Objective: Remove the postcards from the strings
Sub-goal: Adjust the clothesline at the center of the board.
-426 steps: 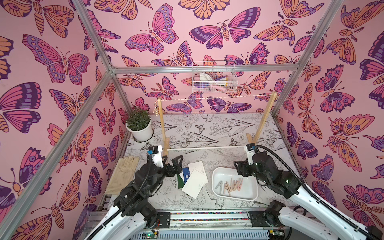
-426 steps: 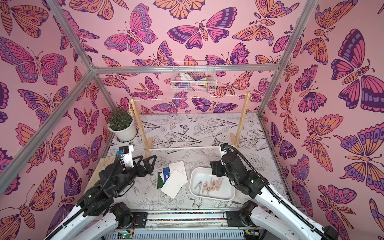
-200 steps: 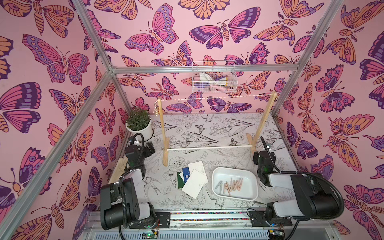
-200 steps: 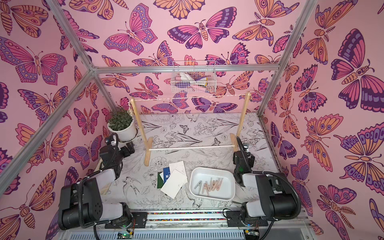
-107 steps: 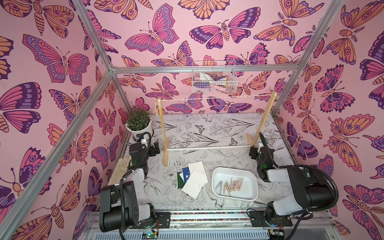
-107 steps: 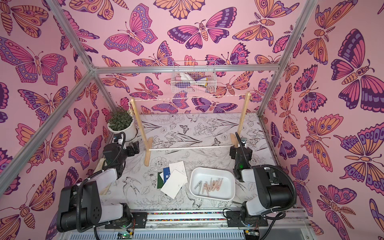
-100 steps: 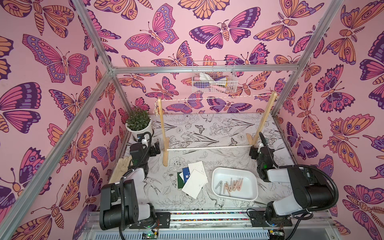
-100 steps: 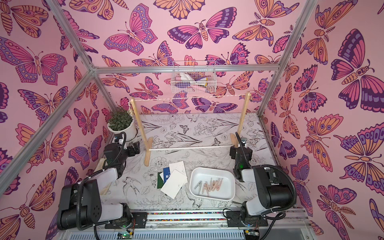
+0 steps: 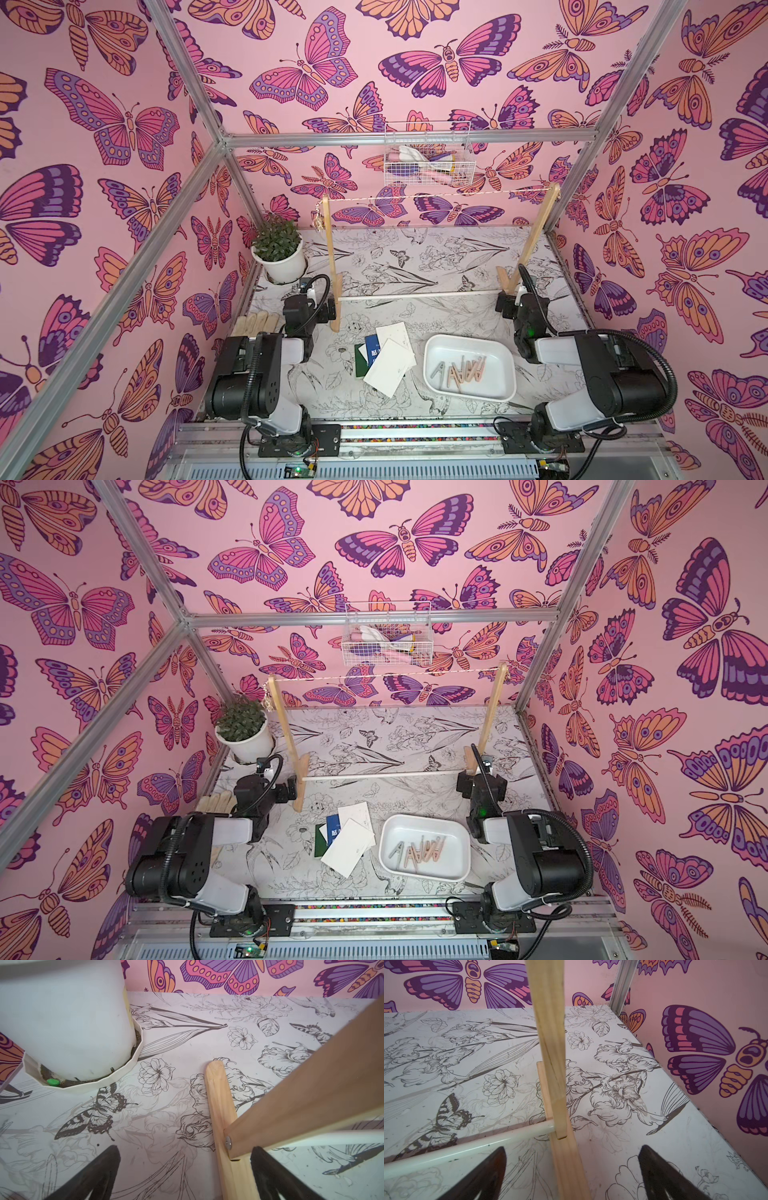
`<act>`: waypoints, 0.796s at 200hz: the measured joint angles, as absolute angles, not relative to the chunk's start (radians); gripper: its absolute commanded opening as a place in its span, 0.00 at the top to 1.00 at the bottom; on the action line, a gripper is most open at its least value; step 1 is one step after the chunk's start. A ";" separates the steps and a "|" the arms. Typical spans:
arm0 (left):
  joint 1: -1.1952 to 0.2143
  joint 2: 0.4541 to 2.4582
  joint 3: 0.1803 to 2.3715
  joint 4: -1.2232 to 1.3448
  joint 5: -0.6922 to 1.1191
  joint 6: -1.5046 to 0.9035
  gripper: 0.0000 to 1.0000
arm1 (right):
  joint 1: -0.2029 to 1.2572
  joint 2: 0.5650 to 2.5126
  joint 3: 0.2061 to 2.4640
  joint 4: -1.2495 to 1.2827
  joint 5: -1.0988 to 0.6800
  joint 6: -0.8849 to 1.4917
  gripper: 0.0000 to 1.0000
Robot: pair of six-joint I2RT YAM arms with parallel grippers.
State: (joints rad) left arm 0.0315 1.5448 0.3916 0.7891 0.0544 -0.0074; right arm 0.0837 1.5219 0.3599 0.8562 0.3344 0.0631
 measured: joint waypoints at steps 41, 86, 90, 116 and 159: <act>-0.049 1.546 0.319 0.950 -0.085 0.029 0.00 | 0.084 1.522 0.360 0.856 0.334 0.063 0.01; -0.093 1.572 0.242 1.081 -0.198 0.060 0.00 | 0.084 1.522 0.360 0.856 0.334 0.063 0.01; -0.093 1.572 0.243 1.082 -0.205 0.060 0.00 | 0.084 1.522 0.360 0.856 0.334 0.063 0.01; -0.070 1.571 0.308 1.014 -0.196 0.054 0.00 | 0.084 1.522 0.360 0.856 0.334 0.063 0.01; -0.046 1.568 0.356 0.984 -0.175 0.043 0.00 | 0.084 1.522 0.360 0.856 0.334 0.063 0.01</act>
State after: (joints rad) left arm -0.0456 1.5681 0.3557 0.9840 -0.1749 0.0429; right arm 0.0837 1.5219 0.3603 0.8558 0.3344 0.0631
